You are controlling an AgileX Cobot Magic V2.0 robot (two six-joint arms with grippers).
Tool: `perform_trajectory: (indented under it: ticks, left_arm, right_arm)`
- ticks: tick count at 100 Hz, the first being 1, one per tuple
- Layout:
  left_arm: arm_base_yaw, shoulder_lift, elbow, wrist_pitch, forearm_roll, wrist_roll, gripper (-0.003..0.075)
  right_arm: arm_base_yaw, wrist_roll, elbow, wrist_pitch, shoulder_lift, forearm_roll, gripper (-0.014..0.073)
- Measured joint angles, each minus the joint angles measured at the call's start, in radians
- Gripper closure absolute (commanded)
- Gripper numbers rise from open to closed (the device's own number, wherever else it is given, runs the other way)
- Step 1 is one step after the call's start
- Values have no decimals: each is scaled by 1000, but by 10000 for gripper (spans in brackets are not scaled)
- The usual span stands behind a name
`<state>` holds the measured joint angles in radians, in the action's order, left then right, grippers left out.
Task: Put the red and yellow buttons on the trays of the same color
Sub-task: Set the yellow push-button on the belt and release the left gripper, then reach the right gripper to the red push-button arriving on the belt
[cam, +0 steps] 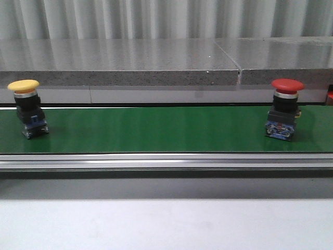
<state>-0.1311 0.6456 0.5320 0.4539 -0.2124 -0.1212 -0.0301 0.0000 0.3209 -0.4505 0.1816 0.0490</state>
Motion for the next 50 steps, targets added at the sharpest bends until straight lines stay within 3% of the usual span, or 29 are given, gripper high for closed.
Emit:
perform_trajectory:
  ticks: [19, 37, 50]
  left_arm:
    - [0, 0, 0, -13, 0, 0, 740]
    - [0, 0, 0, -13, 0, 0, 740]
    - [0, 0, -4, -11, 0, 0, 740]
  right_arm:
    - [0, 0, 222, -220, 260, 0, 664]
    - [0, 0, 332, -278, 445, 4, 658]
    - [0, 0, 338, -286, 526, 10, 559]
